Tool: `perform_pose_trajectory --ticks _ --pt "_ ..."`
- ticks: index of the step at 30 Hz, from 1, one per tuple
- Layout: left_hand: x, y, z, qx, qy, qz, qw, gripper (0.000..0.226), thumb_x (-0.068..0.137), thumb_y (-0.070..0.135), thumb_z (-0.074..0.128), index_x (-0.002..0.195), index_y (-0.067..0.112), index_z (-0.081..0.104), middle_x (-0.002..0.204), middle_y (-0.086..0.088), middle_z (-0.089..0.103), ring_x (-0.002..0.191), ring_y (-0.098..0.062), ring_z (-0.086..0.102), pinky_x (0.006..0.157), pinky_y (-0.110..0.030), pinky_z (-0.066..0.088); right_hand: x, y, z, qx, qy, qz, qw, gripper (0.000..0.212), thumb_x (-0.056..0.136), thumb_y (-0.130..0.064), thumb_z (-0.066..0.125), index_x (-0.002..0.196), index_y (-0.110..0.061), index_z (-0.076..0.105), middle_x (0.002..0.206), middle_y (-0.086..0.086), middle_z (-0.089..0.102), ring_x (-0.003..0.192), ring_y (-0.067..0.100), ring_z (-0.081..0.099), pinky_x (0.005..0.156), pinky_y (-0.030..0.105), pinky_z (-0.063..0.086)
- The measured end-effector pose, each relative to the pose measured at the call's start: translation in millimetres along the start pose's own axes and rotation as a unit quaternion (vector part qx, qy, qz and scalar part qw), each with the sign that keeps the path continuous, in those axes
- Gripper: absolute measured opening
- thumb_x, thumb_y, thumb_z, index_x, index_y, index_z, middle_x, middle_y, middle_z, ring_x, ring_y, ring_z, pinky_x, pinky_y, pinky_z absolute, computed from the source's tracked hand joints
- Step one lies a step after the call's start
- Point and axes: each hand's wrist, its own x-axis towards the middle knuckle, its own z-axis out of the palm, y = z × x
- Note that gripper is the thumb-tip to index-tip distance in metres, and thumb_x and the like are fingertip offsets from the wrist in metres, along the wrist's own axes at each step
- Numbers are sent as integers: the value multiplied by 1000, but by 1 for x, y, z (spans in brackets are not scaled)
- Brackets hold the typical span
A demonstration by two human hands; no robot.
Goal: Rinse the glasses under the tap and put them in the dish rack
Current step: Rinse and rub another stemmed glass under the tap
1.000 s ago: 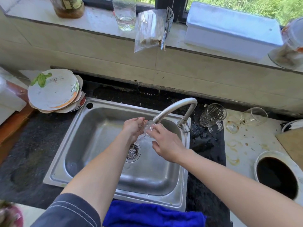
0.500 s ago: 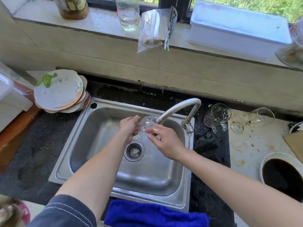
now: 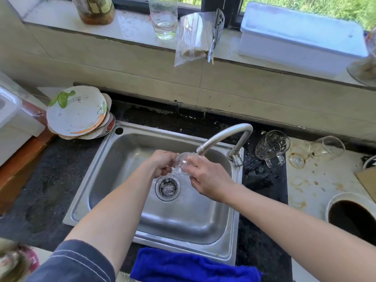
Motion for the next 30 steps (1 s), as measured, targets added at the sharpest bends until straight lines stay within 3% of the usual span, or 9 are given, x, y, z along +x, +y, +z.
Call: perform_pose_trajectory --ticks 7,12,15,19,23,25,27,29,30 --pt "-2 -12 3 36 -8 -39 999 22 89 8 52 68 10 56 39 -2 55 26 -5 31 32 -7 20 3 -4 -8 9 -82 46 995 47 94 -22 53 140 -21 47 149 -6 36 129 20 41 86 42 51" --pt "2 -16 -12 62 -6 -70 996 23 93 18 53 71 13 56 47 -2 57 26 -6 29 33 -7 18 -3 6 -15 -16 -123 46 991 48 95 -27 50 142 -26 42 151 -14 32 124 17 44 86 39 49" --pt "-2 -18 0 39 -9 -52 998 23 93 16 52 70 14 56 49 -1 57 26 -4 29 32 -8 18 7 -8 -10 60 -119 102 986 51 91 -32 55 140 -30 42 148 -15 31 117 20 52 88 39 49" --pt "4 -27 -3 0 16 -18 1000 18 90 13 53 73 15 59 55 -3 58 28 -4 31 33 -9 21 -1 -4 -10 120 -144 137 973 49 89 -36 59 137 -33 48 140 -10 49 113 18 59 94 40 47" --pt "2 -29 9 -59 16 7 998 16 92 16 53 81 14 63 60 -3 58 37 -9 35 34 -11 20 9 -17 -10 162 -121 178 963 56 87 -34 63 139 -30 44 144 -9 39 118 22 54 98 42 45" --pt "4 -29 10 -129 11 28 991 15 96 20 53 86 13 62 68 -3 59 43 -11 37 34 -12 18 13 -20 -14 293 -111 228 922 48 88 -28 67 134 -24 53 132 -2 51 111 20 57 95 43 50" --pt "7 -30 3 -176 -1 50 983 14 98 19 51 88 13 59 81 -5 61 47 -13 43 37 -15 24 10 -18 -26 468 -106 303 823 32 92 -27 65 123 -23 59 119 1 61 102 20 61 82 43 56" --pt "4 -30 1 -195 -37 63 978 12 98 10 48 91 13 57 91 -6 64 56 -17 54 46 -21 36 8 -13 -29 541 -51 371 753 22 95 -31 61 113 -20 65 115 3 64 102 23 63 77 41 58" --pt "3 -30 2 -198 -56 57 977 12 98 6 47 93 13 57 94 -6 64 64 -19 58 53 -26 42 10 -11 -29 540 -10 391 745 18 95 -32 60 103 -17 68 112 7 66 99 22 63 75 39 59"
